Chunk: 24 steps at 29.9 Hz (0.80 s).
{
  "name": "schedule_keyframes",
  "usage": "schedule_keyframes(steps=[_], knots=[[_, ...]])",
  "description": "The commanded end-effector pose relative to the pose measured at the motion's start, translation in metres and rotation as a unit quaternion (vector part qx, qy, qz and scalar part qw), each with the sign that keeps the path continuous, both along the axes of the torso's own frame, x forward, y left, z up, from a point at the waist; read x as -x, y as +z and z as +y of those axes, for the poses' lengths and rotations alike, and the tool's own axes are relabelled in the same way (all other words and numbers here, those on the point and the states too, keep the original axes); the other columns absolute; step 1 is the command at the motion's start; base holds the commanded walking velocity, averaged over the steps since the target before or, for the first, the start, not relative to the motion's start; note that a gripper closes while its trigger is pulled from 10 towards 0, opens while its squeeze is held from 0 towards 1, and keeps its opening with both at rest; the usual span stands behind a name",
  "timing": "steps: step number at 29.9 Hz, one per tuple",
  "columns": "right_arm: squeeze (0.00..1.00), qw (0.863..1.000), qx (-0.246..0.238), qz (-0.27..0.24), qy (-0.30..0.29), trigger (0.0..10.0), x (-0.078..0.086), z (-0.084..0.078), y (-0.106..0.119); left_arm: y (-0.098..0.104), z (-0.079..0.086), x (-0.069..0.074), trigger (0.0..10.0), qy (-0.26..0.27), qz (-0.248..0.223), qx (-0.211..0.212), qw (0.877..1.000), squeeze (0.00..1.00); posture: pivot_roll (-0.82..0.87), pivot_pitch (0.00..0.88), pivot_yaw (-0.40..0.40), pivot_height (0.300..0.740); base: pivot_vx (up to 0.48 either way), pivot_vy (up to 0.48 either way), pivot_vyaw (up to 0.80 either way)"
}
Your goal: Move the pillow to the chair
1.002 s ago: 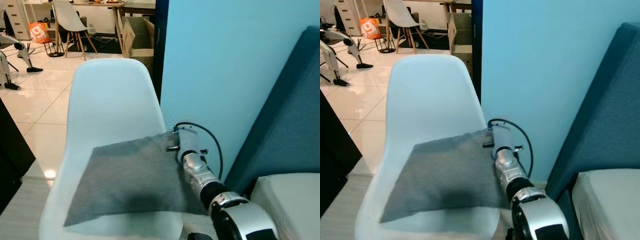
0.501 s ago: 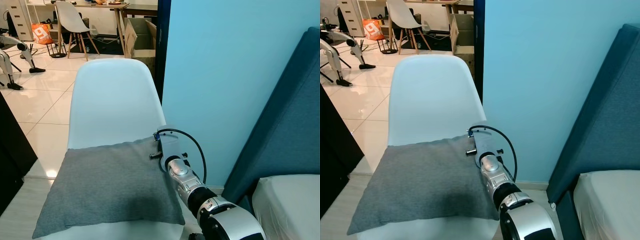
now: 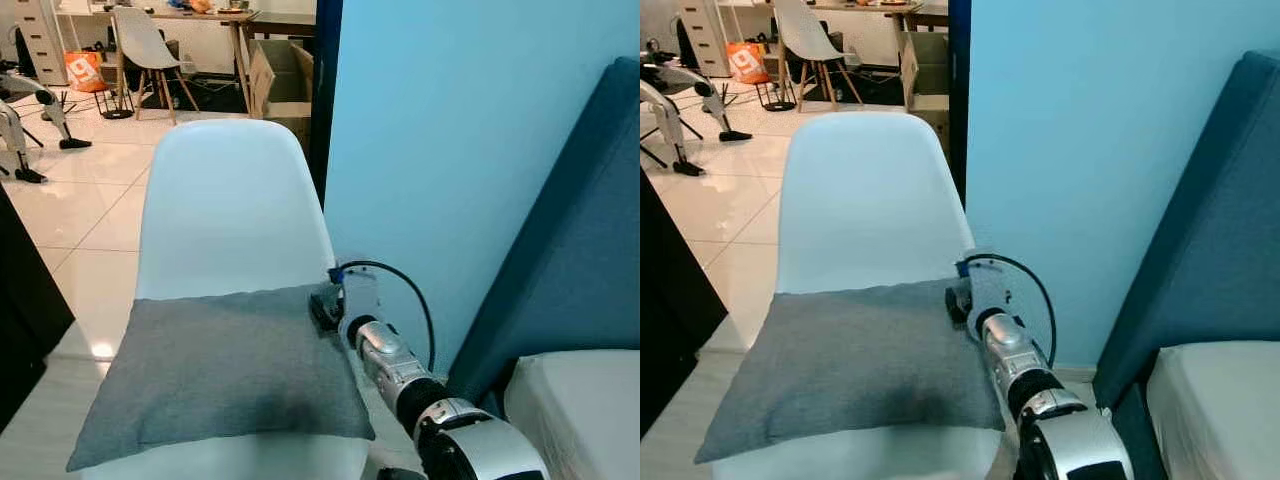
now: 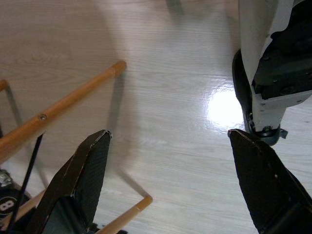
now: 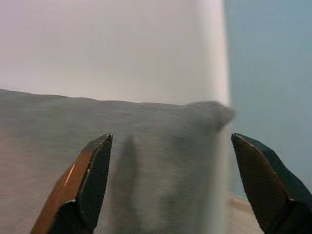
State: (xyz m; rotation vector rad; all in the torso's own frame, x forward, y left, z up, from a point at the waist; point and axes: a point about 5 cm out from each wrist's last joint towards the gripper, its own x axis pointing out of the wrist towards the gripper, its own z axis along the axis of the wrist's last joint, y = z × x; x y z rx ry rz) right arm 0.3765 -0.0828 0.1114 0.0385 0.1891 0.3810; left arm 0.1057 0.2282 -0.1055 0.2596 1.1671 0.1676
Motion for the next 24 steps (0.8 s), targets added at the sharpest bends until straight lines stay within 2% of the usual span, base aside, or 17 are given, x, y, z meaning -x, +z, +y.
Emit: schedule_keyframes(steps=[1, 2, 4, 7, 12, 19, 24], knots=[[0.00, 0.995, -0.091, 0.013, 0.031, 10.0, 0.002, -0.005, 0.000, -0.004, -0.006, 0.008, 10.0, -0.011, 0.022, 0.001, 1.000, 0.00, 0.12, 0.074, -0.059, 0.545, 0.000, 0.000, 0.00], [0.00, 0.995, -0.091, 0.013, 0.031, 10.0, 0.002, -0.005, 0.000, -0.004, -0.006, 0.008, 10.0, -0.011, 0.022, 0.001, 1.000, 0.00, 0.12, 0.074, -0.059, 0.545, 0.000, 0.000, 0.00], [0.00, 0.984, -0.169, 0.010, 0.047, 10.0, 0.002, -0.011, 0.005, -0.003, -0.005, 0.008, 10.0, -0.010, 0.025, -0.004, 1.000, 0.00, 0.11, 0.071, -0.058, 0.550, 0.000, 0.000, 0.00], [0.00, 0.976, -0.212, 0.005, 0.052, 10.0, 0.002, -0.019, 0.006, -0.003, -0.003, 0.009, 10.0, -0.007, 0.029, -0.011, 0.999, 0.00, 0.11, 0.067, -0.058, 0.565, 0.000, 0.000, 0.00], [0.00, 0.974, -0.218, 0.011, 0.053, 10.0, 0.004, -0.022, 0.002, -0.004, -0.003, 0.010, 10.0, 0.007, 0.034, -0.009, 0.999, 0.00, 0.10, 0.060, -0.061, 0.580, 0.000, 0.000, 0.00], [0.00, 0.970, -0.236, 0.009, 0.065, 10.0, 0.007, -0.023, -0.001, -0.005, -0.007, 0.009, 10.0, 0.023, 0.032, 0.006, 0.999, 0.00, 0.09, 0.059, -0.066, 0.610, -0.412, 0.000, 0.00], [0.00, 0.969, -0.237, 0.010, 0.069, 10.0, 0.008, -0.023, -0.002, -0.005, -0.007, 0.009, 10.0, 0.019, 0.033, 0.005, 0.999, 0.00, 0.10, 0.059, -0.070, 0.625, 0.000, 0.000, 0.00]])
